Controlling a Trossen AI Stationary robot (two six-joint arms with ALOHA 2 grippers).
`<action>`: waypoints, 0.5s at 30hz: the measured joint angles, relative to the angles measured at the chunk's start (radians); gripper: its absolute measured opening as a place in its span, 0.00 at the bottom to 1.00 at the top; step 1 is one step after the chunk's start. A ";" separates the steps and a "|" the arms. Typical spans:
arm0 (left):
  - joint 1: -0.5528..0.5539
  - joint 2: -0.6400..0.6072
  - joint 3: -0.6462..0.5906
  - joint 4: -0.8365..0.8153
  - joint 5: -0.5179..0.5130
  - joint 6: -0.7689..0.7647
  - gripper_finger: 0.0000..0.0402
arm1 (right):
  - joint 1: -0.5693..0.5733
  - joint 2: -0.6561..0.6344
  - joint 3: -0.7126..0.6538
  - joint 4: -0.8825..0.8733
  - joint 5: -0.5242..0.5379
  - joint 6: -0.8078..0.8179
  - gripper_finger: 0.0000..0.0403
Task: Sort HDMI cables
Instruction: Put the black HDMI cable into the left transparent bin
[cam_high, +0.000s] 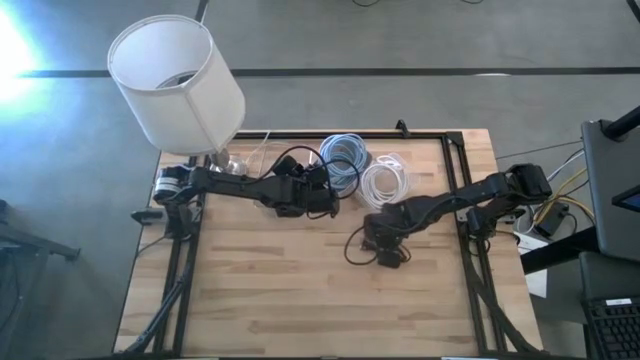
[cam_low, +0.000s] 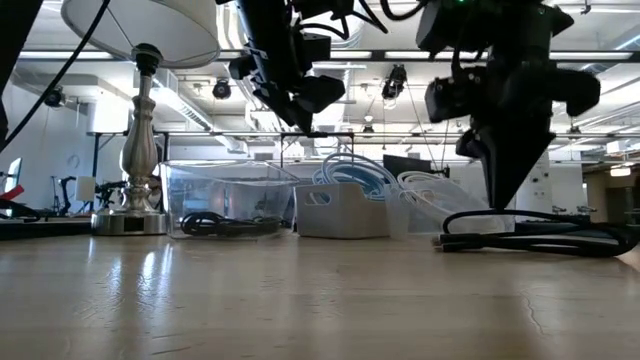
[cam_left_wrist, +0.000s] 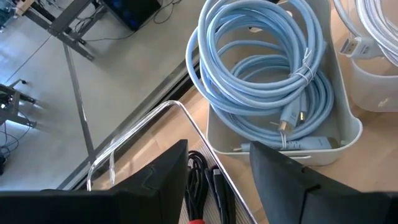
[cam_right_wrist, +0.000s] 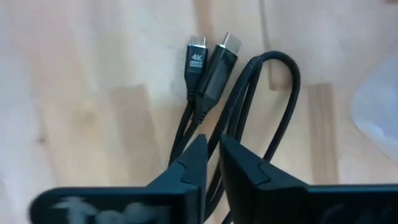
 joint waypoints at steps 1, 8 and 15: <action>0.000 0.000 0.000 0.000 0.000 0.000 0.44 | 0.001 0.000 0.008 0.000 -0.004 -0.006 0.07; 0.000 0.000 0.000 0.000 0.000 0.000 0.44 | 0.001 0.000 0.041 0.001 -0.006 -0.072 0.02; -0.001 0.000 0.000 0.000 0.009 -0.006 0.44 | 0.000 0.000 0.040 0.004 0.088 -0.064 0.02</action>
